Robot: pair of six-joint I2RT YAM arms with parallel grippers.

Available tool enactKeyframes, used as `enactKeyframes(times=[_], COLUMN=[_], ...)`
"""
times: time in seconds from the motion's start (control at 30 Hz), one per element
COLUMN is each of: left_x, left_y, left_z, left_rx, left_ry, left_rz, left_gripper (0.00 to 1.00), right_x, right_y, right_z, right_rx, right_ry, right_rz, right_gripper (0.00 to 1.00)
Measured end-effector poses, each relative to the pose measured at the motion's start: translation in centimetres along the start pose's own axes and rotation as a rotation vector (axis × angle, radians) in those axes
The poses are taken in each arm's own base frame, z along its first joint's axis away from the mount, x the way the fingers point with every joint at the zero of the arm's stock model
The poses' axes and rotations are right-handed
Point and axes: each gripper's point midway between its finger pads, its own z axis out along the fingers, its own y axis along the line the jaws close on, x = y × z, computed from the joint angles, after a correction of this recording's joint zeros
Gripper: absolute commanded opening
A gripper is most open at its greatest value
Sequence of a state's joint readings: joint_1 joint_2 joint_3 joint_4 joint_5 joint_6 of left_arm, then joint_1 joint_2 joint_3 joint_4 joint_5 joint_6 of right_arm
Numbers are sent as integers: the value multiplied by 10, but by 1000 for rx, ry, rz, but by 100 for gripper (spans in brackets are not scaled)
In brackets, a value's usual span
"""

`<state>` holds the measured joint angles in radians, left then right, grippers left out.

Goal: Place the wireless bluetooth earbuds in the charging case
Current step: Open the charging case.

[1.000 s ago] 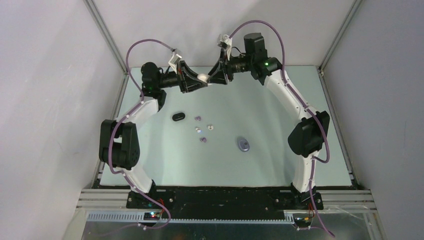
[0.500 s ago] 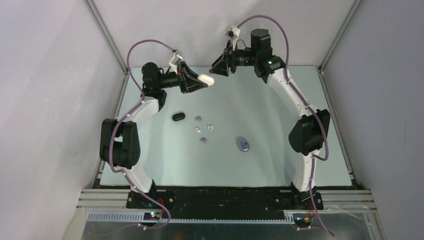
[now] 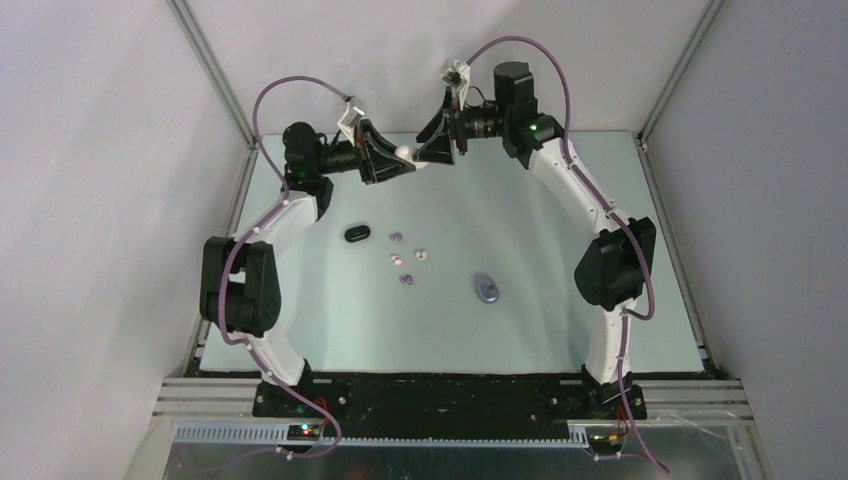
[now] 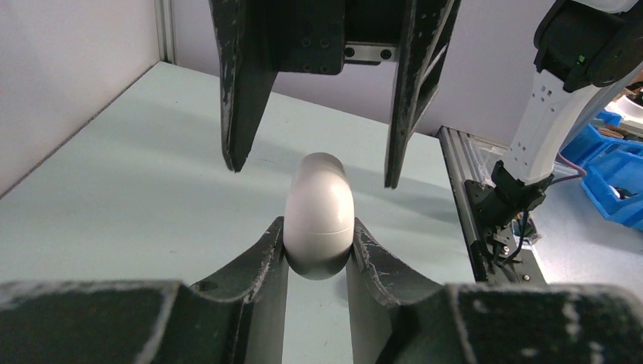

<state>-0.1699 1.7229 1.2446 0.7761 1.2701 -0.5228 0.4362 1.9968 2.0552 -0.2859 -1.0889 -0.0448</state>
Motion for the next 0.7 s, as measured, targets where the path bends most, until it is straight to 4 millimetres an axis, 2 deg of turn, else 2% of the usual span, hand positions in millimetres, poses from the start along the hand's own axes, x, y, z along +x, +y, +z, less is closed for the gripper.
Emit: enactKeyframes(times=[0.27,0.7], left_x=[1,1], left_y=[1,4], left_z=[0,0], left_rx=[-5,-19], left_ry=[2,-3], left_rz=[-7,-9], left_gripper=[0,0], right_x=[20,13], right_y=[-17,-21], right_z=[6,3], right_rx=[27,42], right_ry=[27,1], right_rz=[37,85], right_gripper=[63,63])
